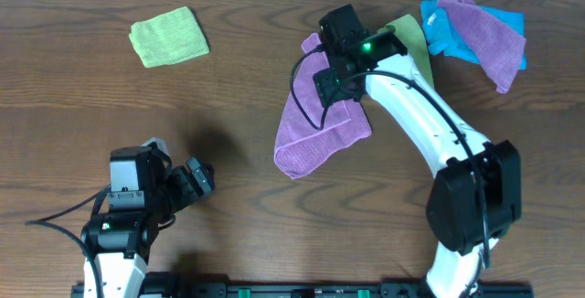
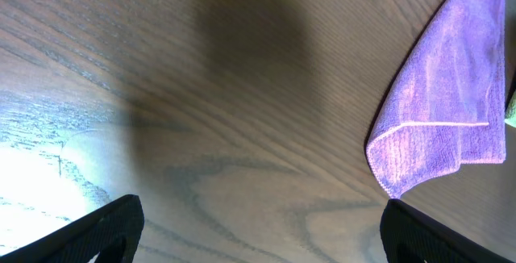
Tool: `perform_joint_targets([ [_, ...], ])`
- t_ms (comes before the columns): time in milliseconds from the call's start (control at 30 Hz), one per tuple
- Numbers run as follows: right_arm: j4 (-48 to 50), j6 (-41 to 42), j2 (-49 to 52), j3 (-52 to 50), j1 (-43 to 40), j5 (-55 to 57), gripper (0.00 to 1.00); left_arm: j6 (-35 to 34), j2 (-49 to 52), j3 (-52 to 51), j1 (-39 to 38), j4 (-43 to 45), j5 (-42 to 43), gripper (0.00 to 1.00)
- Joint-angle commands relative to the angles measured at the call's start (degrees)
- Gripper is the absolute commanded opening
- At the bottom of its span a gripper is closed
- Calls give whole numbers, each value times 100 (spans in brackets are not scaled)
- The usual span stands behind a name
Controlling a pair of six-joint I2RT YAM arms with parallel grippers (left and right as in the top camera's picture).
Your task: Fold the cloth
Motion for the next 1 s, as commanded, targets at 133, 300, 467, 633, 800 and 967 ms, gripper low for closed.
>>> perform_joint_targets([
  [133,-48,-109,595,-13,-170,-518,68,-28,4,125,-28,0,2,95],
  [300,-31,-109,955,-13,-168,-529,66,-28,4,125,-28,0,2,95],
  [467,11,-107,1163,-13,-175,-527,64,-28,4,125,-28,0,2,95],
  [633,72,-109,1331,-13,-205,-522,64,-28,4,125,-28,2,2,95],
  [800,109,-111,1453,-13,-234,-498,64,-28,4,125,-28,0,2,95],
  [967,146,-153,1545,-13,-234,-461,62,-28,4,125,-28,0,2,95],
])
